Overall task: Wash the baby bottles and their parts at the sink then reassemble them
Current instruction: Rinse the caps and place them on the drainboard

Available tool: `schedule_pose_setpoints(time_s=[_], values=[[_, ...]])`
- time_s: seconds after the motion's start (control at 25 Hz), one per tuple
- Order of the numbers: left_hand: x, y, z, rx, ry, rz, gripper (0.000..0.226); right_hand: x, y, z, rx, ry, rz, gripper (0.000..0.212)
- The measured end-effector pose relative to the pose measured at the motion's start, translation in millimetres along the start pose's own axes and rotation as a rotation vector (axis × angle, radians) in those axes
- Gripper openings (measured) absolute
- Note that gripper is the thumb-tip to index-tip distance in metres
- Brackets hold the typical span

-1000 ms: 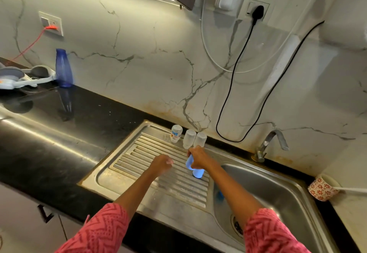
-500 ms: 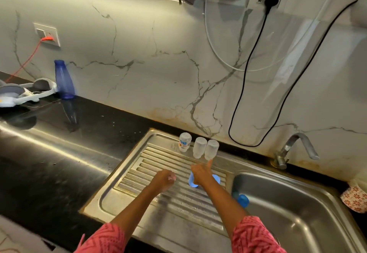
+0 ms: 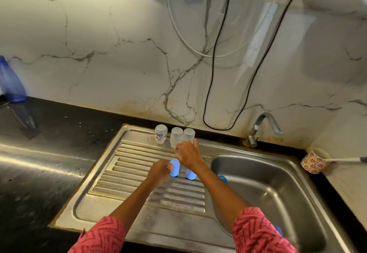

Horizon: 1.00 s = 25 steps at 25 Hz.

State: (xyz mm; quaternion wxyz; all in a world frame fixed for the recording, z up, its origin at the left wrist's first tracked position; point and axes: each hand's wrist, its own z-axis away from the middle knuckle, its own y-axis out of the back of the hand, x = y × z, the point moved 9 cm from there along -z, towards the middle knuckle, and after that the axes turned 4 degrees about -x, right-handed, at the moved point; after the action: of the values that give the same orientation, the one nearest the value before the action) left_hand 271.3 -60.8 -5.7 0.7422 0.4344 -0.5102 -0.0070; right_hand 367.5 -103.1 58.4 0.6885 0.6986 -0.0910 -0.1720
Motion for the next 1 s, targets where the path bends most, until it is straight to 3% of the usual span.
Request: schedule_pose_setpoints(time_s=[0.16, 0.52, 0.72, 0.88, 1.0], values=[[38, -44, 2, -0.16, -0.016, 0.124, 0.037, 38, 19, 32, 0.141, -0.087, -0.072, 0.027], [102, -164, 14, -0.456, 0.027, 0.15, 0.028, 175, 12, 156, 0.209, -0.354, -0.162, 0.044], [99, -213, 11, -0.476, 0.14, 0.046, 0.014, 246, -31, 195, -0.007, -0.455, -0.157, 0.035], [100, -252, 4, -0.557, 0.266, -0.06, 0.034, 274, -97, 193, -0.292, -0.331, -0.222, 0.035], [93, -274, -6, -0.552, 0.343, -0.172, 0.037, 287, -138, 176, -0.482, -0.217, -0.202, 0.029]])
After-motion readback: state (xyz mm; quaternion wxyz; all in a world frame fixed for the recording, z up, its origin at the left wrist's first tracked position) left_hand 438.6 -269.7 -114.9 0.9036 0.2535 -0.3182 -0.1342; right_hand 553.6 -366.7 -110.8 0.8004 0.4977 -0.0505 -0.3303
